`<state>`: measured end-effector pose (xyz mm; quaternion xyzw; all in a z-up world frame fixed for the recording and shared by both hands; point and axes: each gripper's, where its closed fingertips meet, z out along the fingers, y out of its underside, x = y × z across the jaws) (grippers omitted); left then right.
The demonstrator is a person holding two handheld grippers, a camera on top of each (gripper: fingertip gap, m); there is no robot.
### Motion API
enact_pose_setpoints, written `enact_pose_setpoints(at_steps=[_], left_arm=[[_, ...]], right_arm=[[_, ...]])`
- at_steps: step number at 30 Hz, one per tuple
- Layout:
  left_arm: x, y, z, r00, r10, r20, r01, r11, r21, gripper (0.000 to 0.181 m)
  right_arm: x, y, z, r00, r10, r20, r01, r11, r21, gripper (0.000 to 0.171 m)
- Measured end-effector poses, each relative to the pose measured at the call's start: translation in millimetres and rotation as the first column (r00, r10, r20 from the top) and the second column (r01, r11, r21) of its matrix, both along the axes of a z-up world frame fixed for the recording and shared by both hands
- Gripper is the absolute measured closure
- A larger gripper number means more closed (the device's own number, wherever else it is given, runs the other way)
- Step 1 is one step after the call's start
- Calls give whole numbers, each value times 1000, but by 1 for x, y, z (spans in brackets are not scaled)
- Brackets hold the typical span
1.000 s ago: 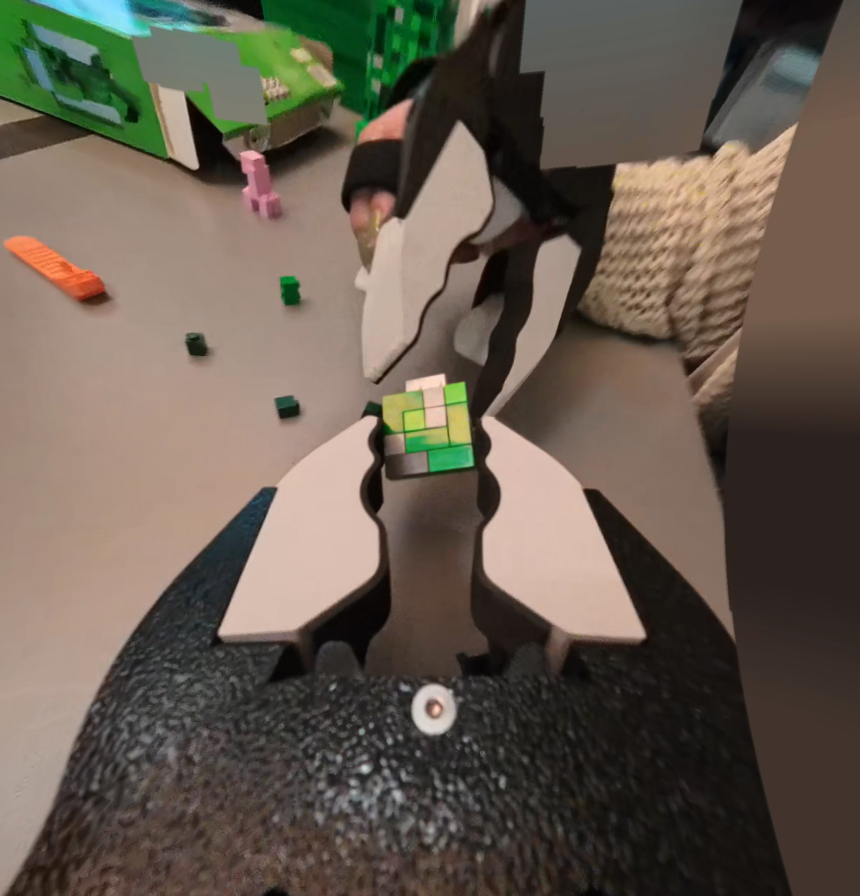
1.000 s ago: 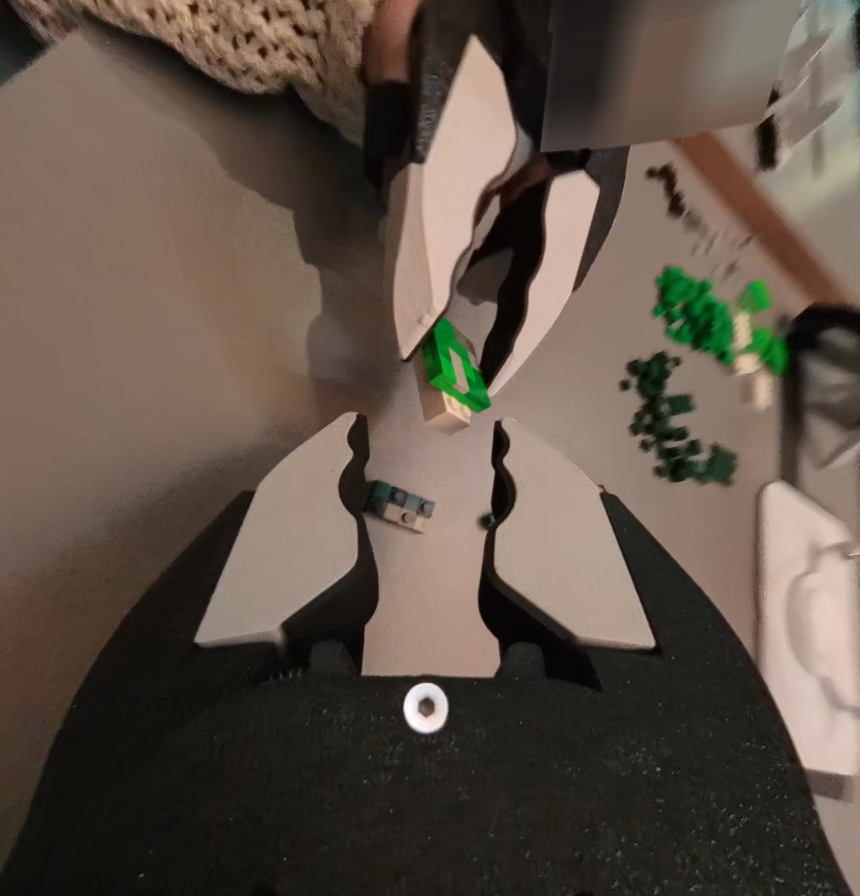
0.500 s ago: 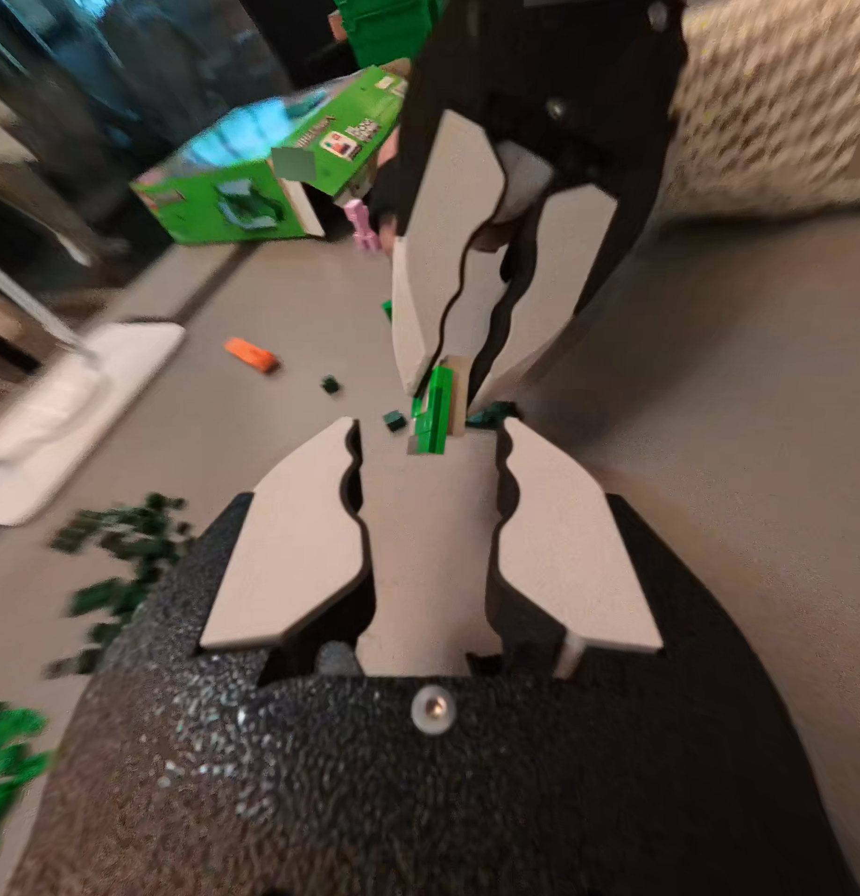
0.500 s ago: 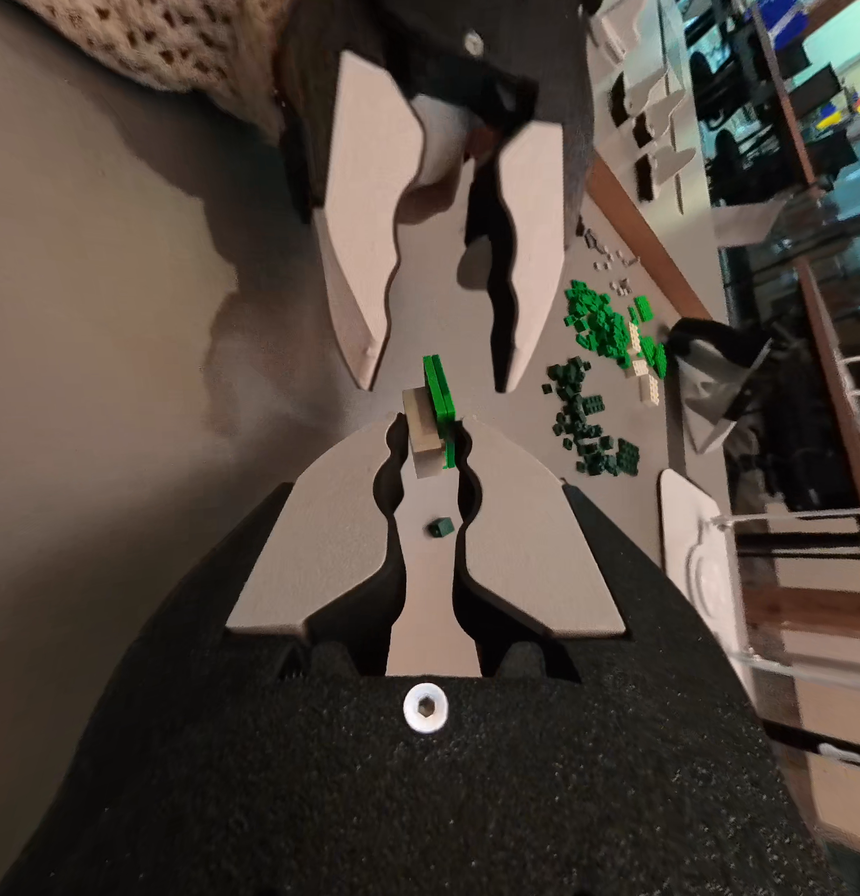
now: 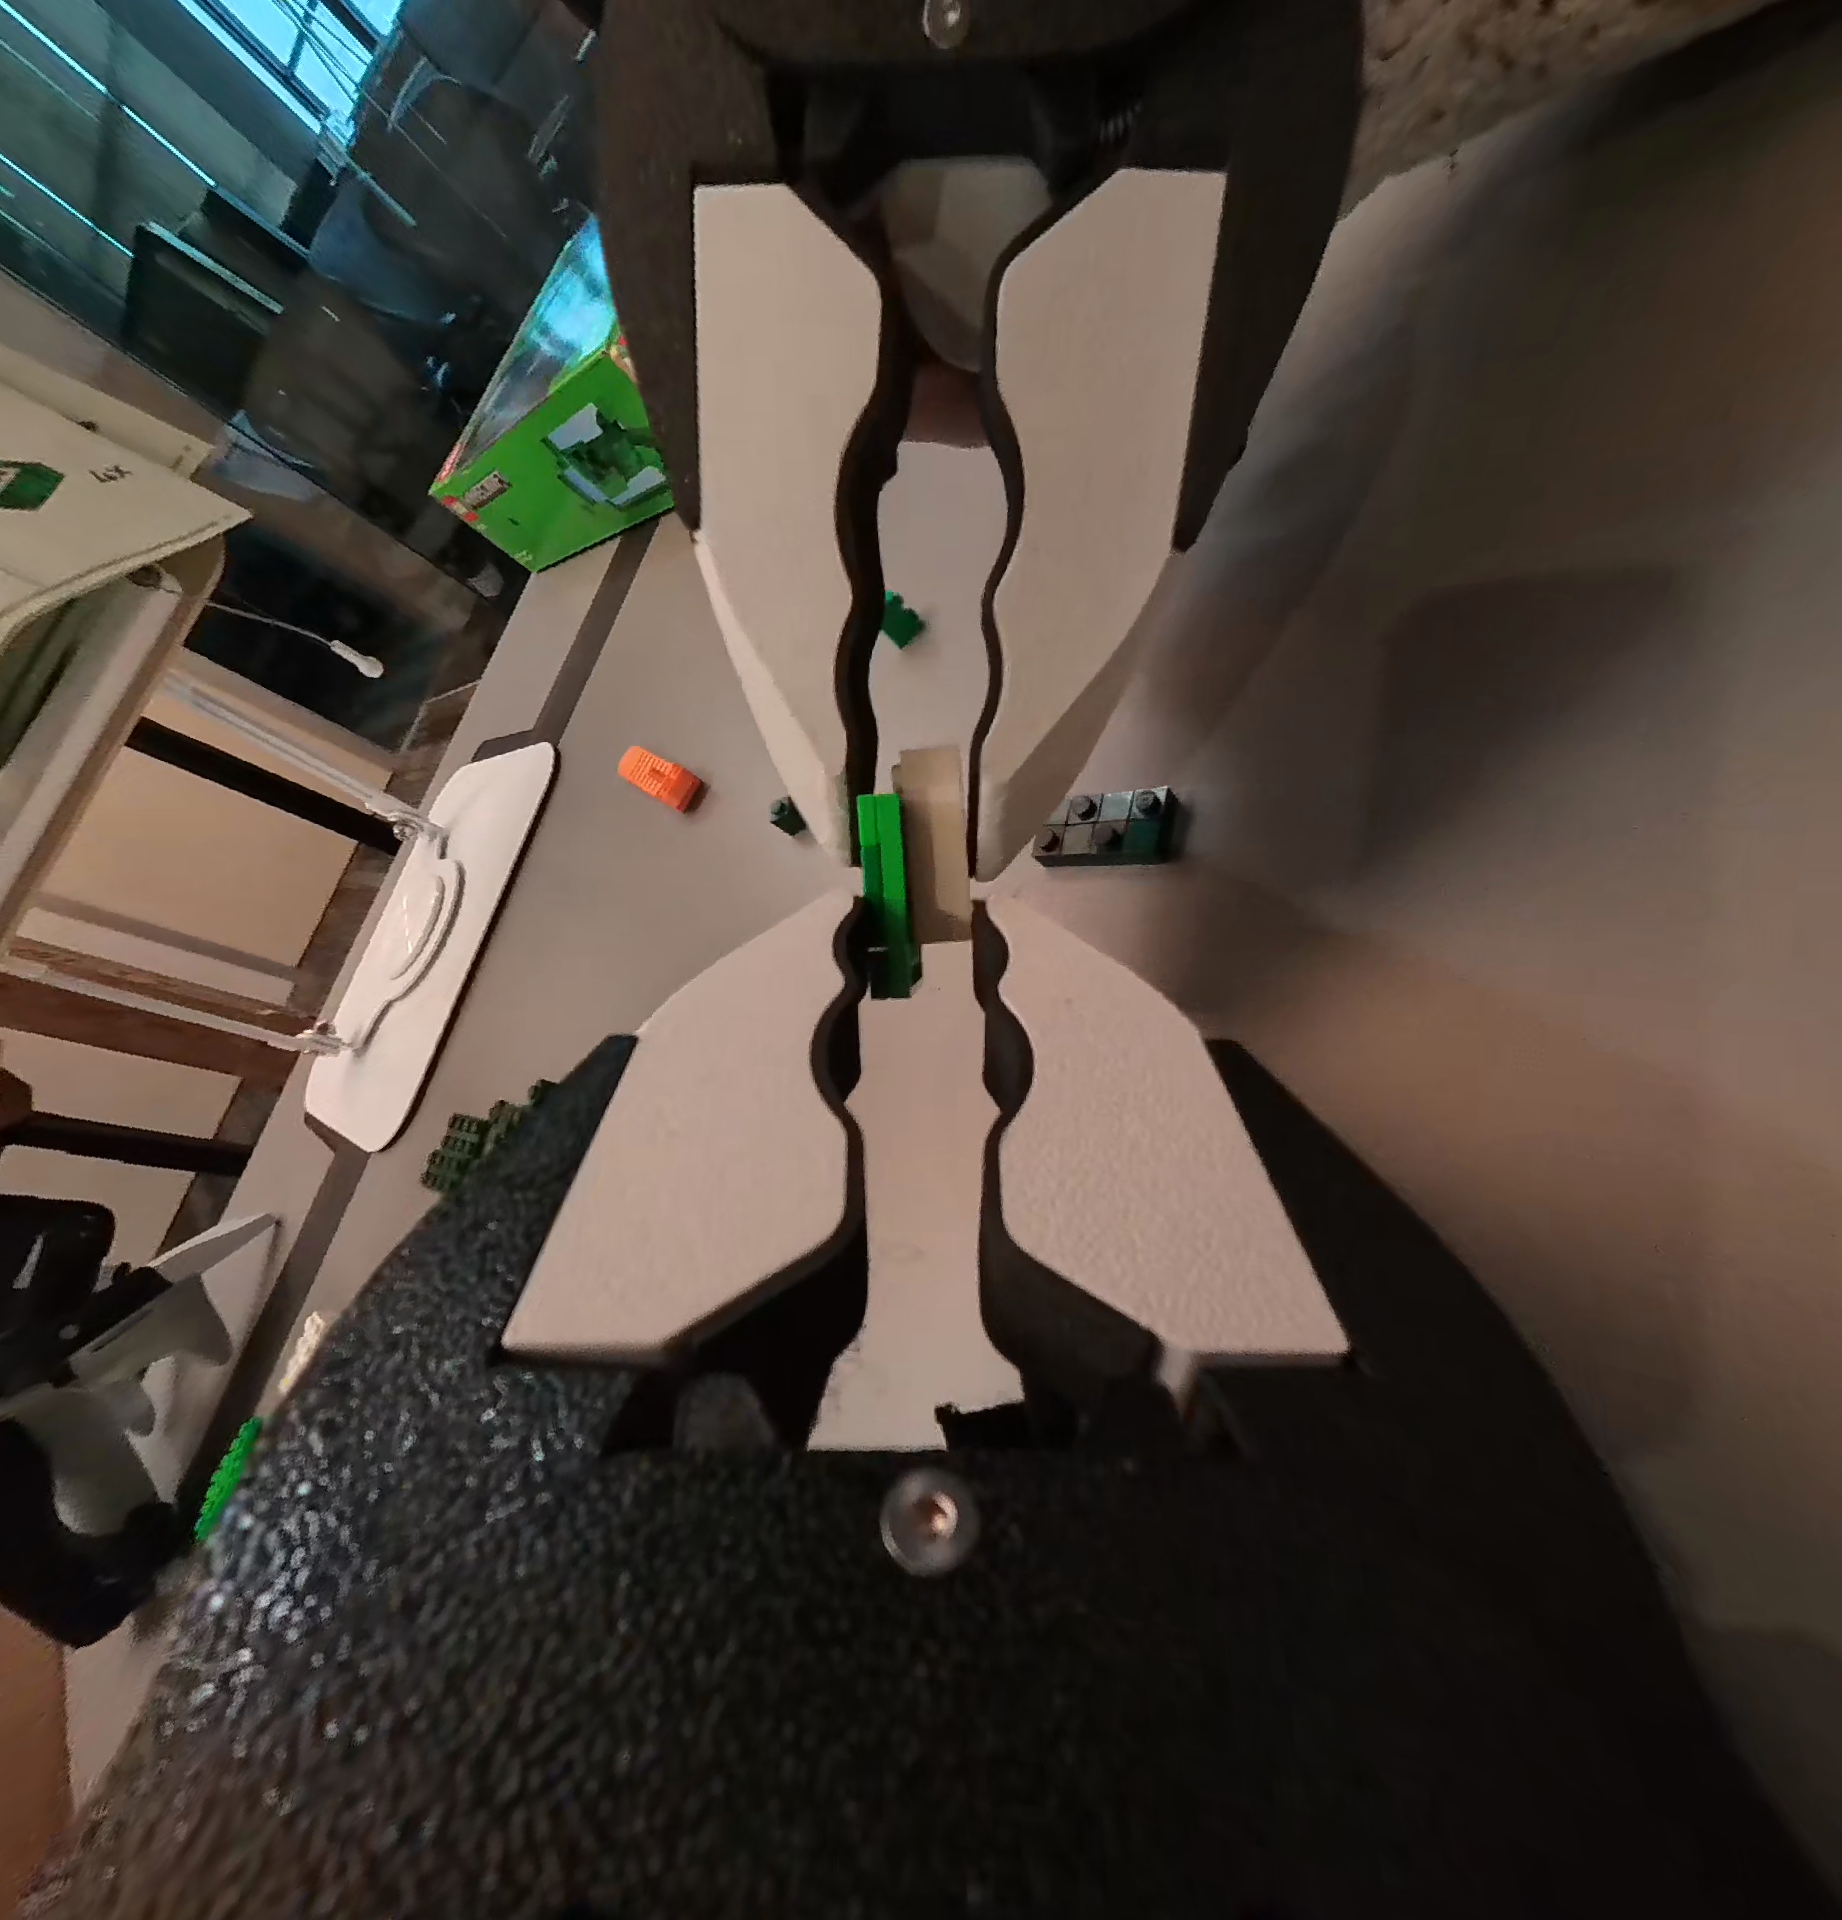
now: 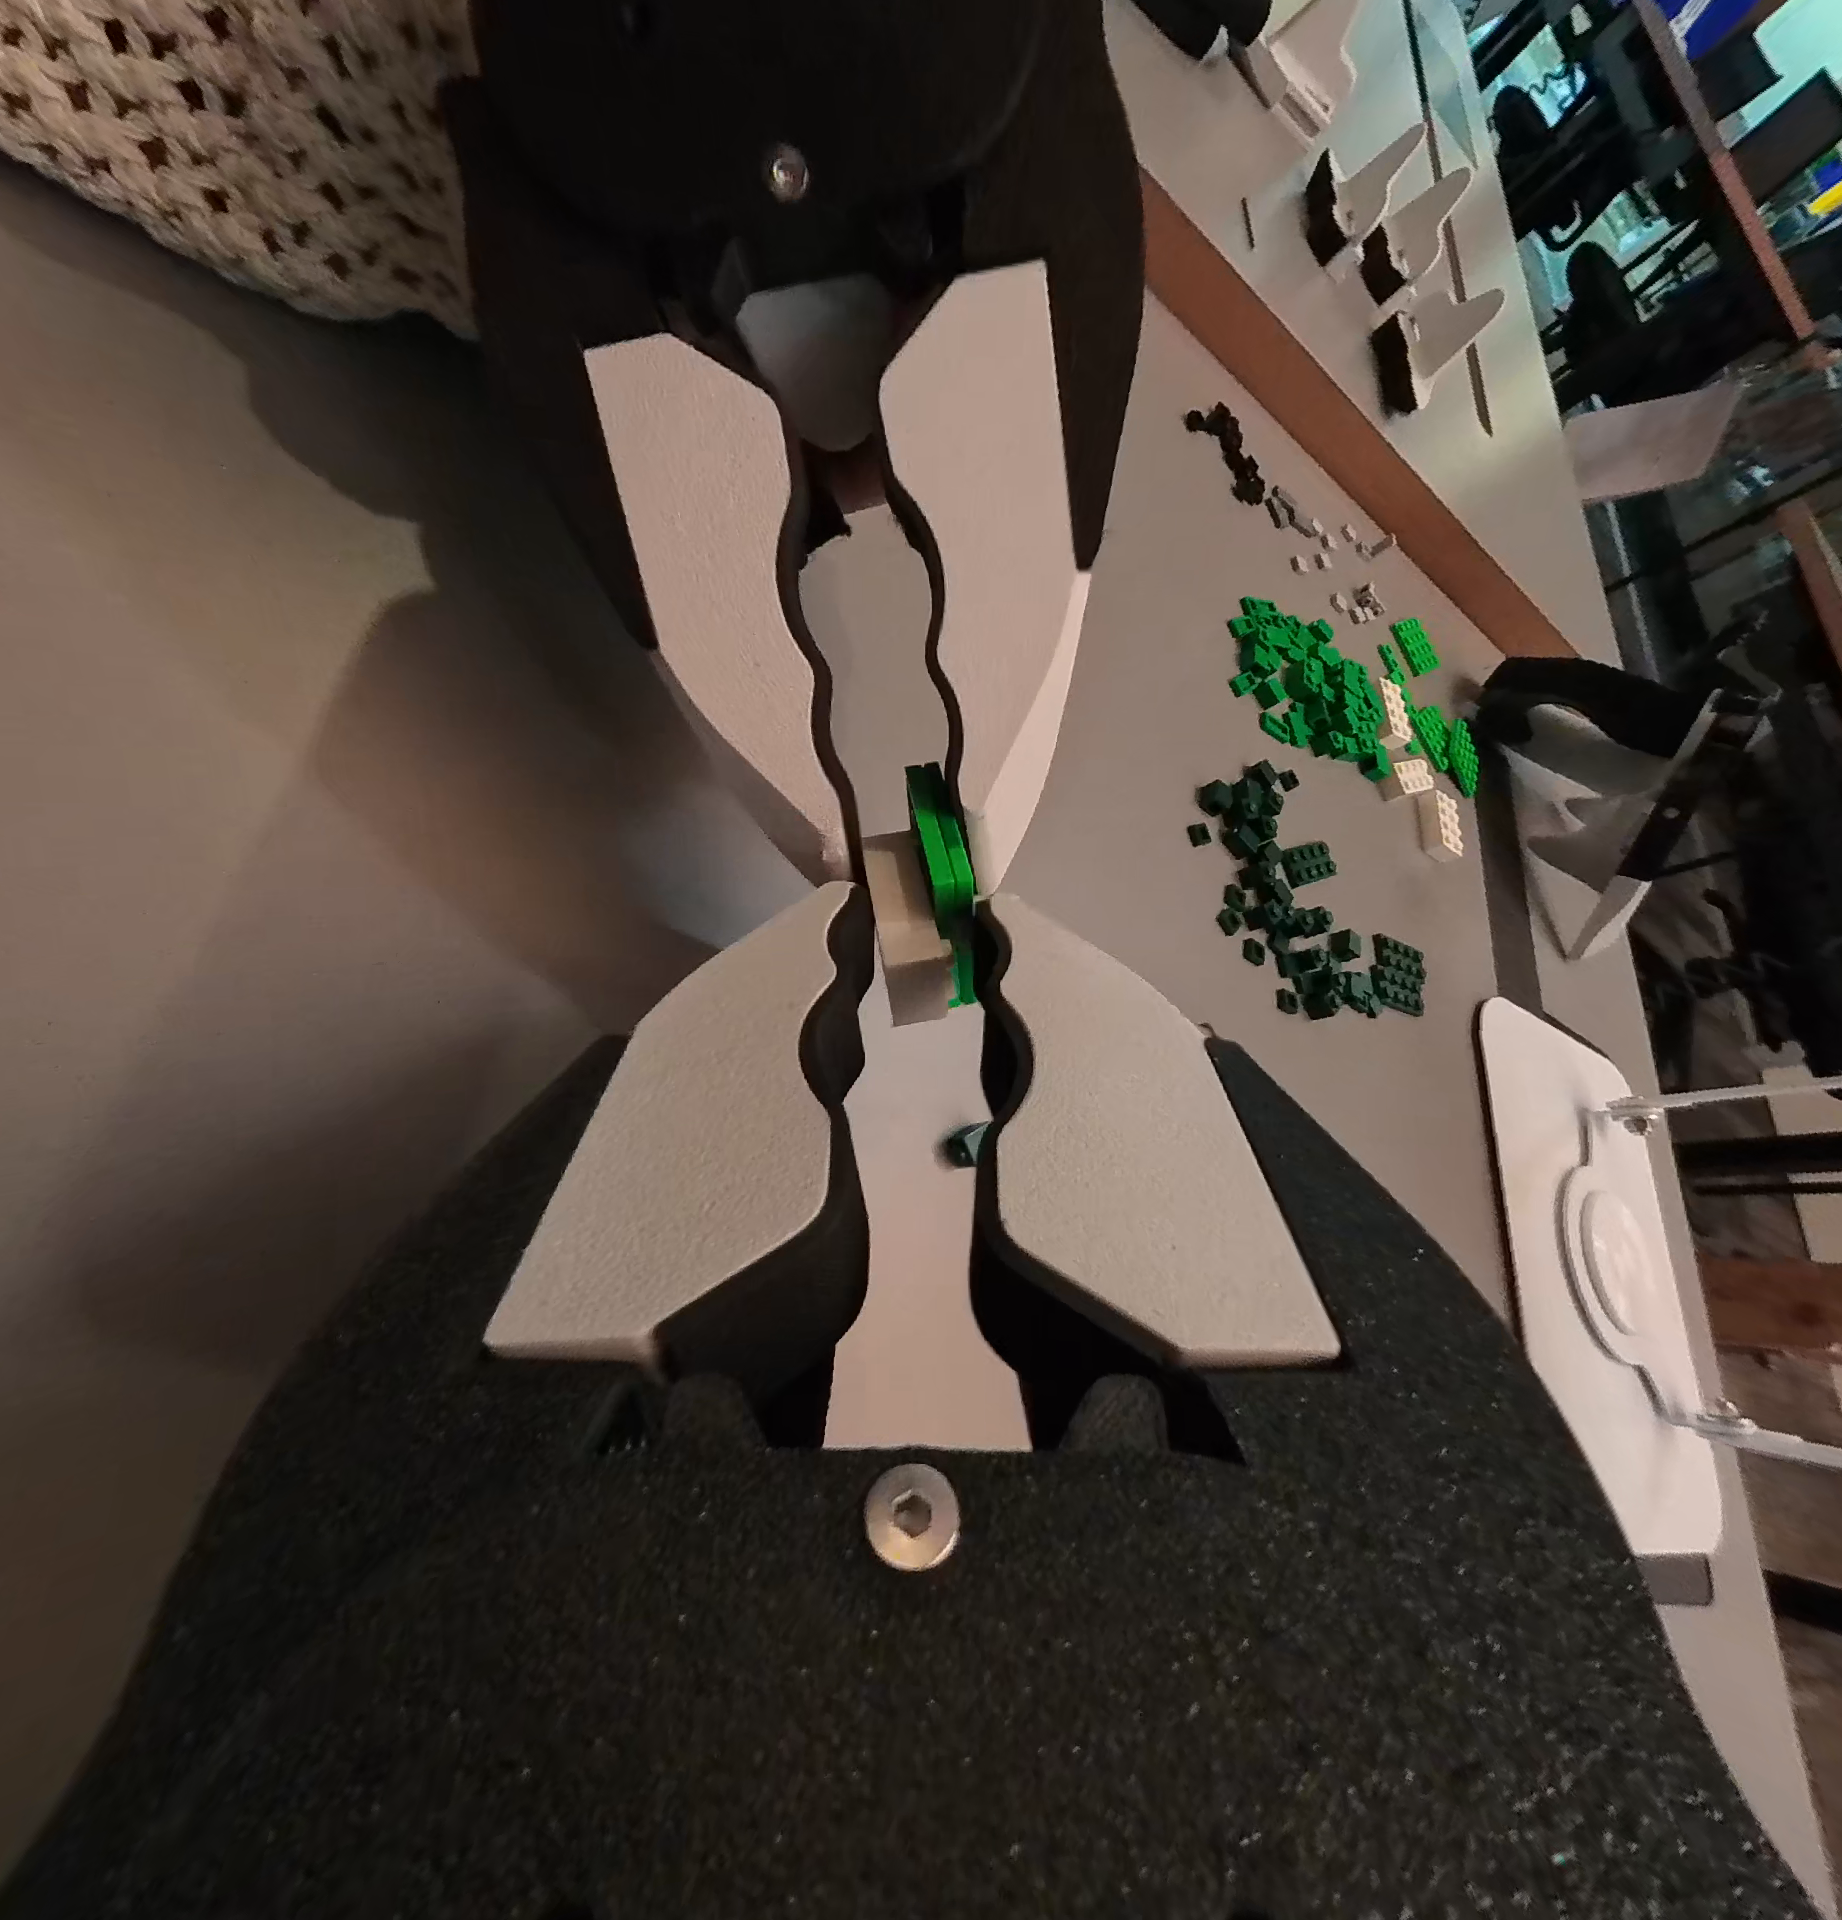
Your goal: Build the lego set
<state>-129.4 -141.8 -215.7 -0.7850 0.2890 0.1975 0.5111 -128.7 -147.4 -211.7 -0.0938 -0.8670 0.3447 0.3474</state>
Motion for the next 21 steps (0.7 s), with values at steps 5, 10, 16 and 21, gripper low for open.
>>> enact_pose_setpoints(at_steps=[5,10,16,21], left_arm=[[-5,-2,-5,1000,14,-27,-15,1000,-28,163],[-3,-1,-8,1000,4,-28,-5,999,-43,163],[-2,-2,-10,1000,2,-15,-3,999,-50,163],[-10,3,-7,996,87,-3,-87,995,-37,144]], right_arm=[[2,9,0,1000,-1,21,1,1000,16,152],[5,15,-5,999,9,39,-12,997,76,153],[6,12,-9,1000,25,14,-27,991,128,160],[4,10,-6,1000,14,-2,-14,993,117,160]])
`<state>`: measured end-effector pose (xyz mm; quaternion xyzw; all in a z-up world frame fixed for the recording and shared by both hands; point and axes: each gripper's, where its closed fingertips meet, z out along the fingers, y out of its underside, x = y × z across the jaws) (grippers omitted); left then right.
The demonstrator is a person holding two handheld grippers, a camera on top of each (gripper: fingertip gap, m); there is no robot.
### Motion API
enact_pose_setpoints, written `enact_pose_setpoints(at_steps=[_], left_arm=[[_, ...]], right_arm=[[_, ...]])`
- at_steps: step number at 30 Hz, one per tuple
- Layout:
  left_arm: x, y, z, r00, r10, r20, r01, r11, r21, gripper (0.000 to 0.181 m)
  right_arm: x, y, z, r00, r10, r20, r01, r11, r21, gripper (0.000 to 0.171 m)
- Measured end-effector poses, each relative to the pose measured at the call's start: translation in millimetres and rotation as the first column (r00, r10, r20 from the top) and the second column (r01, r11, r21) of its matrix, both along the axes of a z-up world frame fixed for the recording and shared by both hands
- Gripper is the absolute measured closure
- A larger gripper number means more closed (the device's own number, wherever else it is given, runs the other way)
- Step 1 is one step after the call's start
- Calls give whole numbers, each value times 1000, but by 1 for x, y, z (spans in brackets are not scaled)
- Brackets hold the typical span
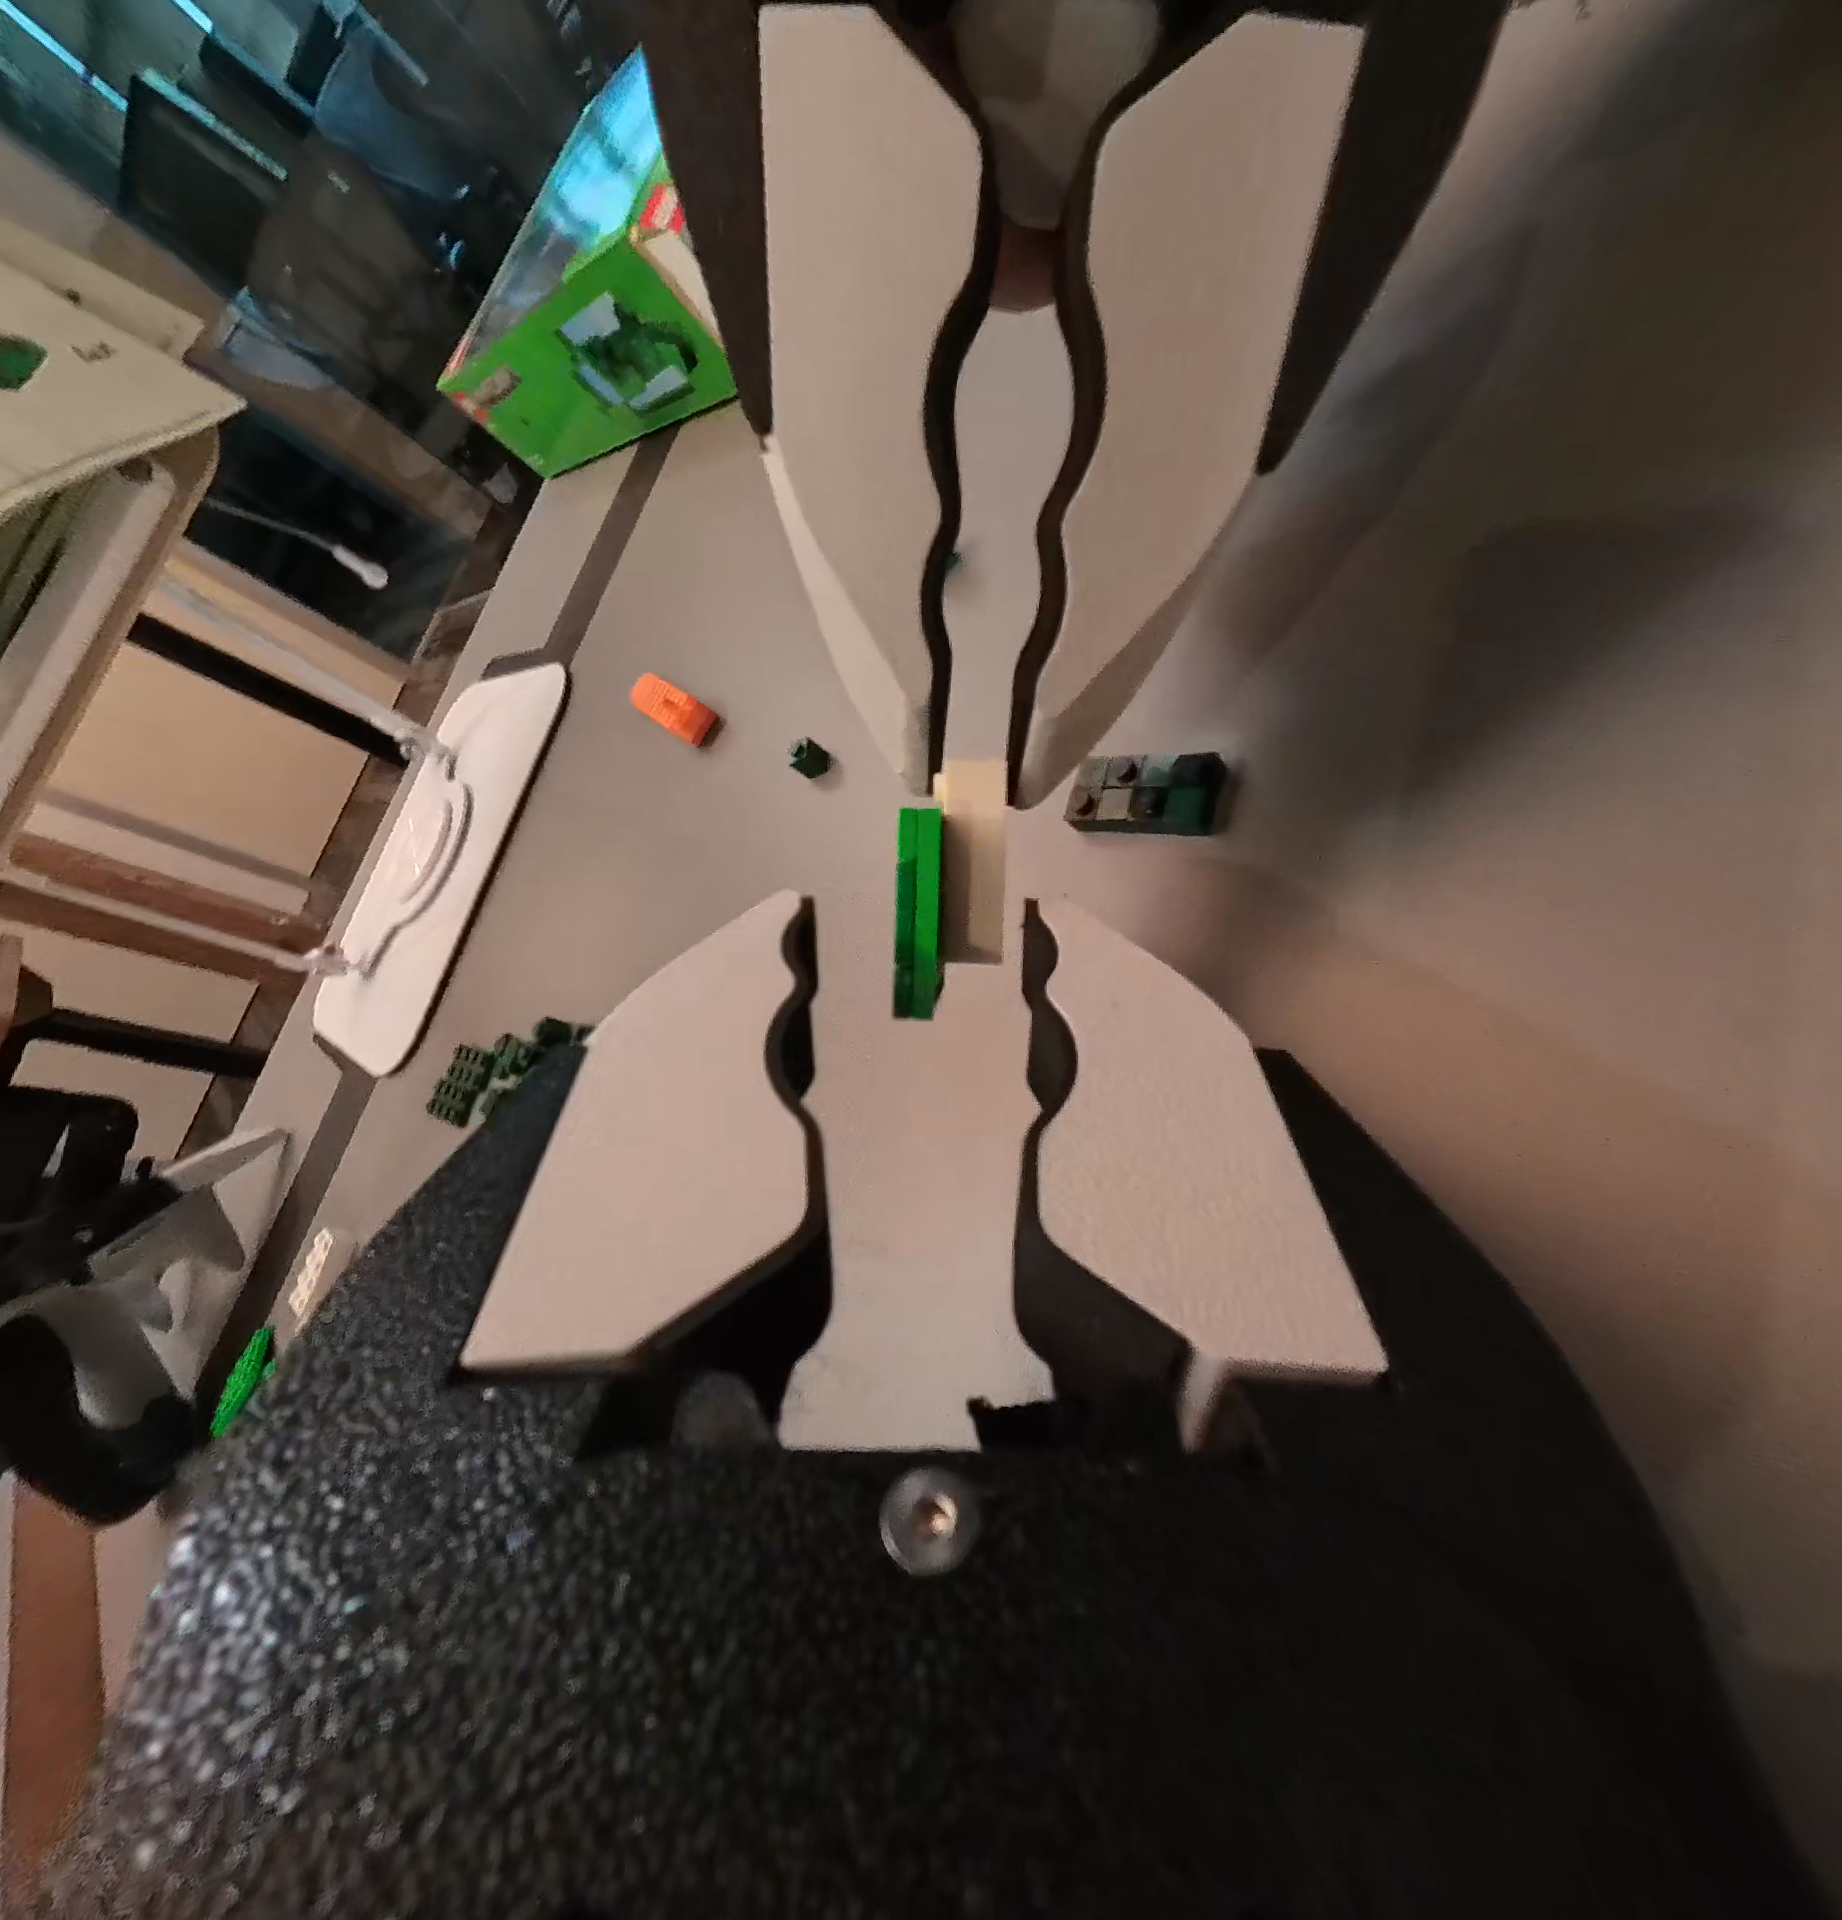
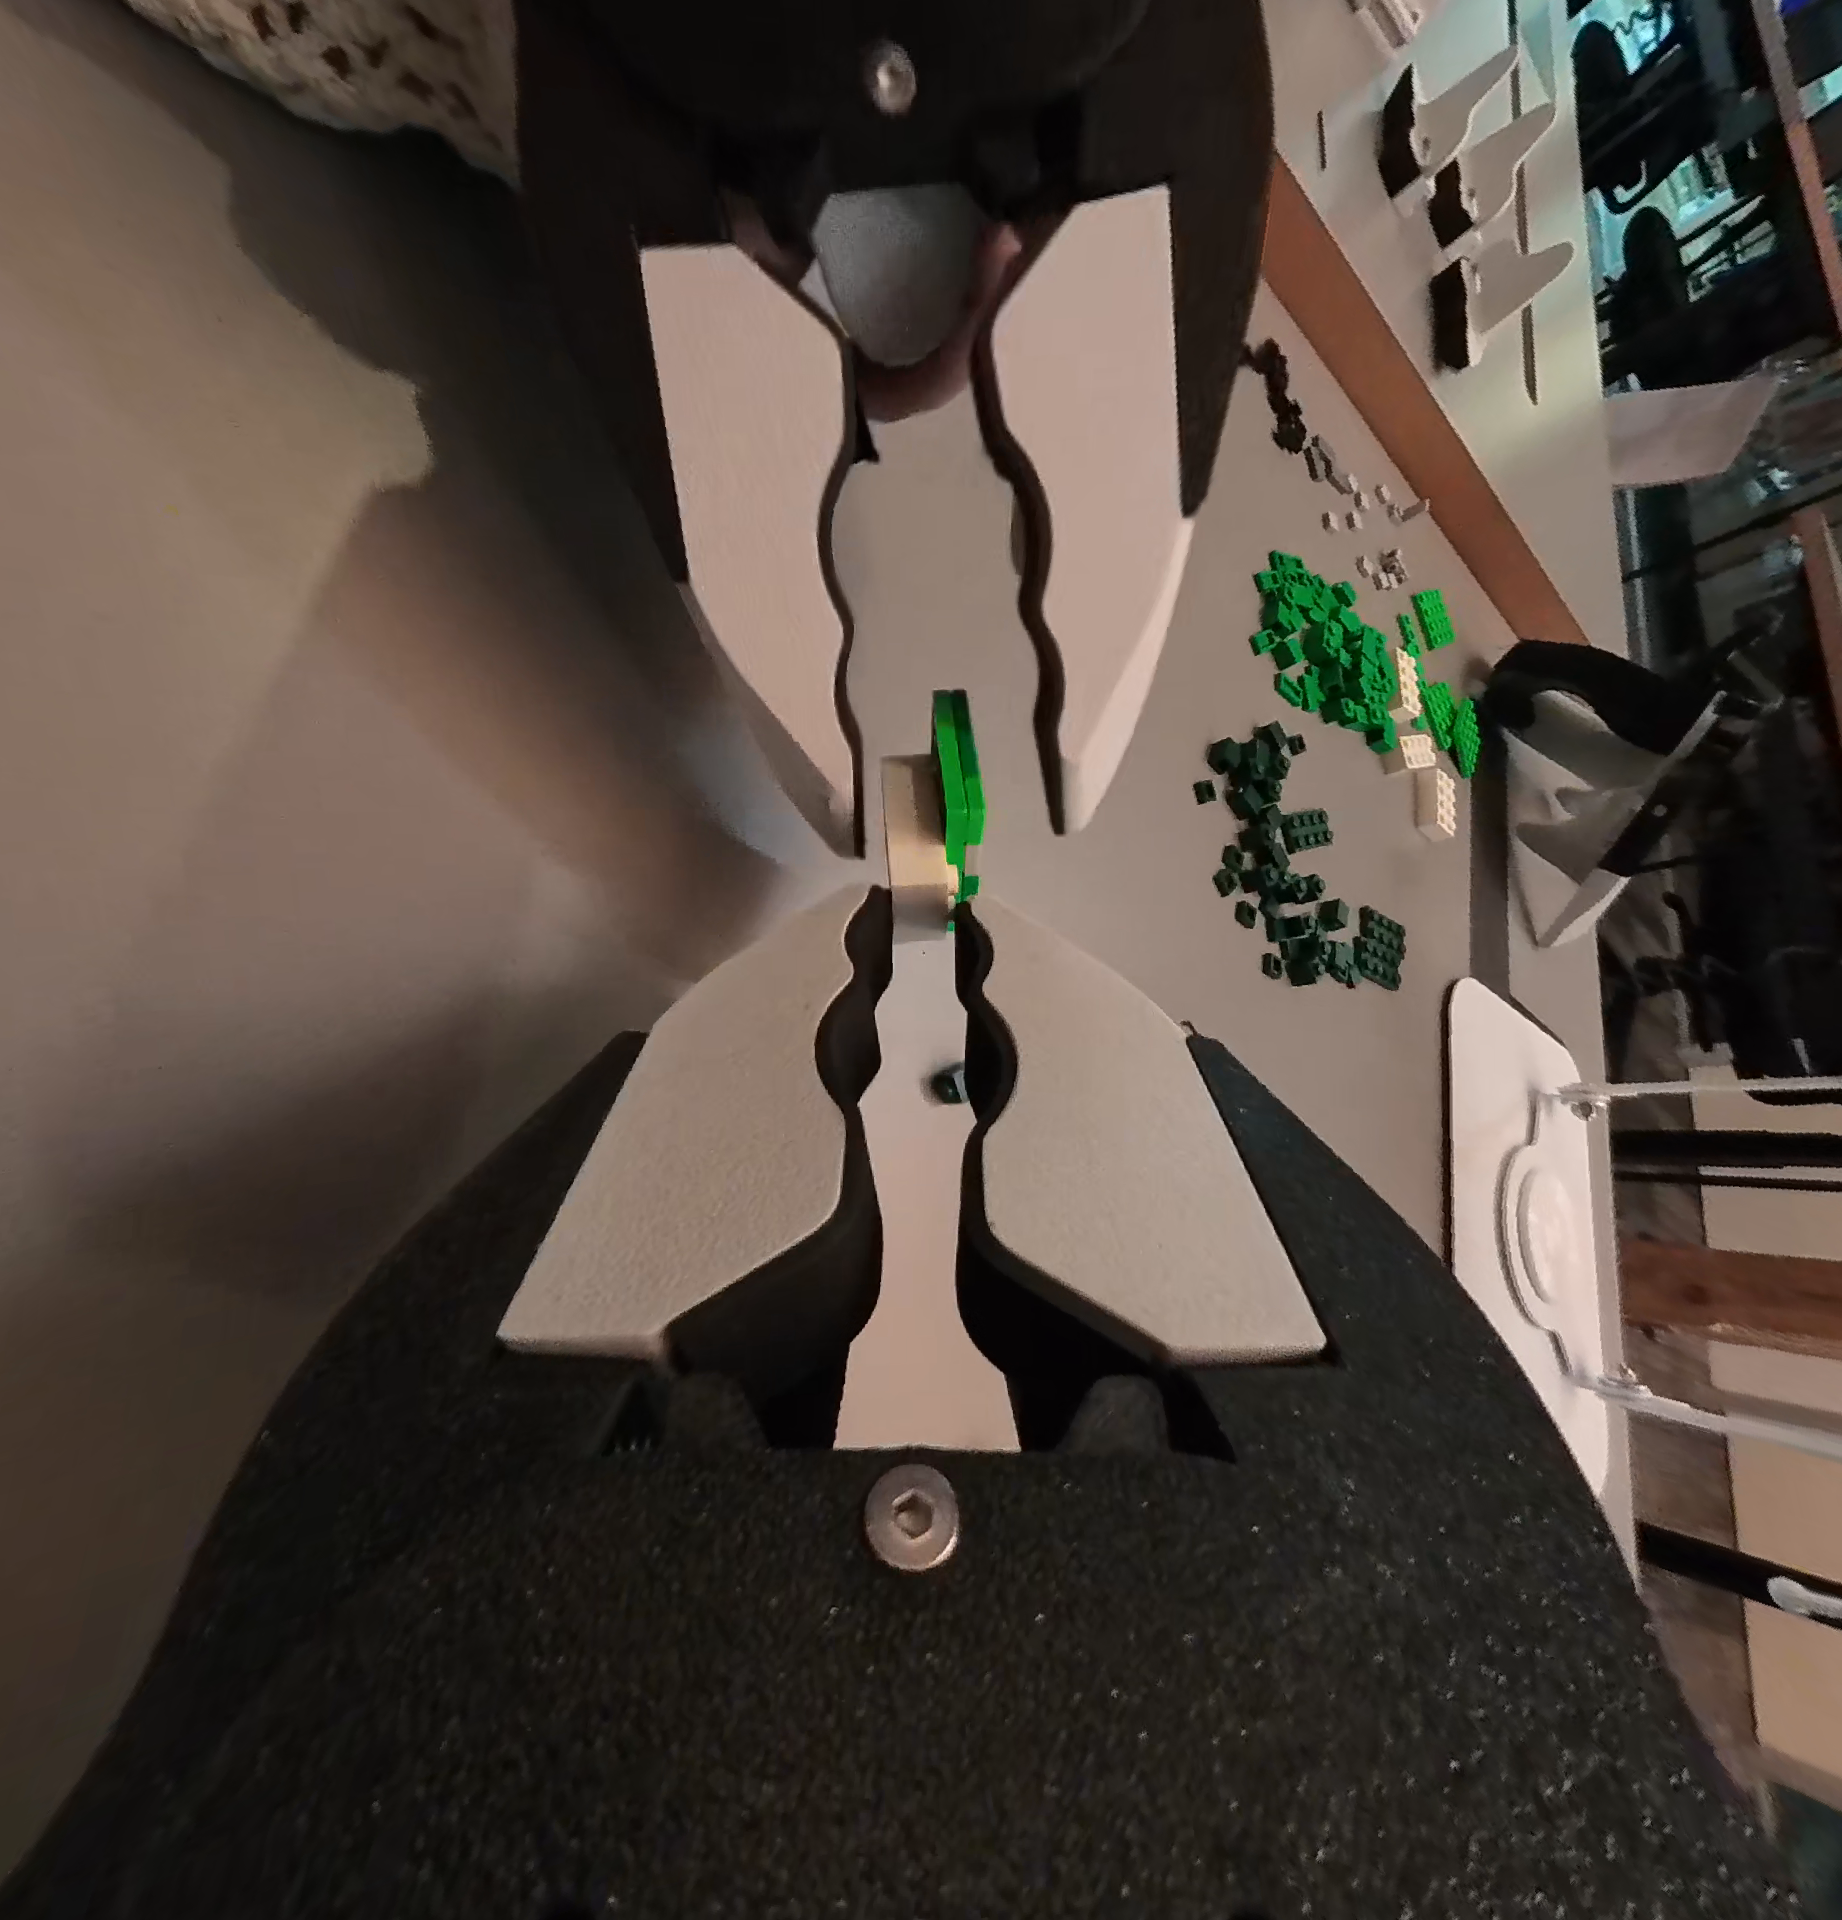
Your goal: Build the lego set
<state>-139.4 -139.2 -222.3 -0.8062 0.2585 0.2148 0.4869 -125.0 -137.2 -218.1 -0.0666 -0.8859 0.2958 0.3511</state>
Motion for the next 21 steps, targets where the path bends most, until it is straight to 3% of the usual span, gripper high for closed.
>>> enact_pose_setpoints(at_steps=[3,7,13,21], left_arm=[[1,0,-7,999,5,-43,-7,999,-45,163],[-1,1,-6,997,16,-77,-19,999,-36,164],[-25,-4,-1,965,95,-246,-92,995,25,164],[-16,8,-8,883,6,-469,18,999,46,164]], right_arm=[[-1,0,-1,1000,-8,-7,8,1000,9,160],[-2,0,0,1000,-21,16,21,999,-34,159],[15,17,-29,910,-74,409,161,970,-183,129],[20,23,-50,854,-150,499,282,939,-199,127]])
